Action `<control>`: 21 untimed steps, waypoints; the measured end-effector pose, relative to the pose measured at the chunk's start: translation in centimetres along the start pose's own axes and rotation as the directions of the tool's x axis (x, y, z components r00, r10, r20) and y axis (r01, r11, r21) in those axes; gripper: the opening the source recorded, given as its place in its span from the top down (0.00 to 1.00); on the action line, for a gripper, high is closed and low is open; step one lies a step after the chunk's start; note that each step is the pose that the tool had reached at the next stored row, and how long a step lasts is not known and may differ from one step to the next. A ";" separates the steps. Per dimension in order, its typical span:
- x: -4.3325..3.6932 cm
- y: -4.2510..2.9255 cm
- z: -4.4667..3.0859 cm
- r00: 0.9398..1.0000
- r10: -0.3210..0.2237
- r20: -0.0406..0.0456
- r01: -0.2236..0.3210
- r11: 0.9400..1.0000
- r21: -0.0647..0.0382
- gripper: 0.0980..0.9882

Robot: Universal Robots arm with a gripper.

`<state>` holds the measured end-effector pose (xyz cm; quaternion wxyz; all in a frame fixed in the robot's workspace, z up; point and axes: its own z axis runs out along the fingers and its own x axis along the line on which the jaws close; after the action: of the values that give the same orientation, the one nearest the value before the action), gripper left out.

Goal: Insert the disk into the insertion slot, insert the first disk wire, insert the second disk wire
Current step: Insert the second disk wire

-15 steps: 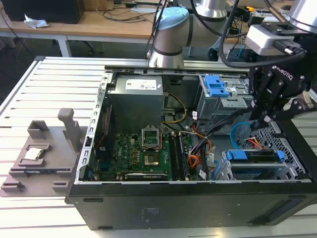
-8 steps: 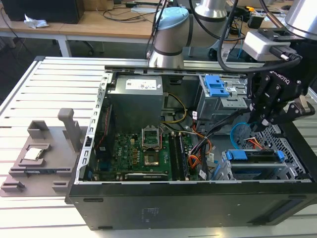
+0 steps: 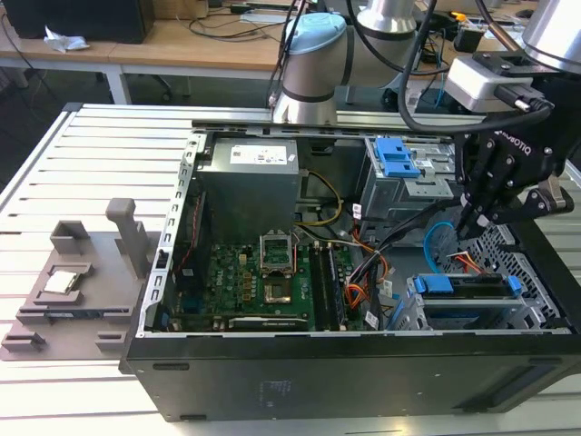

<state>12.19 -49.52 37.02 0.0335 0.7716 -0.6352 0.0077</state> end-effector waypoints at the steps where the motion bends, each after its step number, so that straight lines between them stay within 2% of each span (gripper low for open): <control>1: 0.10 0.02 0.00 1.000 0.000 0.000 0.000 1.000 0.000 0.93; 5: 1.15 0.23 0.08 1.000 0.000 0.000 0.000 1.000 0.000 0.93; 8: 3.47 0.67 0.25 1.000 0.000 0.000 0.000 1.000 0.000 0.93; 9: 3.98 0.78 0.29 1.000 0.000 -0.001 0.000 1.000 0.000 0.93; 14: 4.11 0.80 0.32 1.000 0.010 -0.001 -0.010 1.000 -0.001 0.93; 18: 4.11 0.80 0.34 0.996 0.093 0.003 -0.093 0.996 -0.005 0.93; 21: 4.11 0.80 0.35 0.989 0.148 0.004 -0.148 0.989 -0.009 0.93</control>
<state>12.19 -53.71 36.93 0.0345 0.7222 -0.6908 0.0055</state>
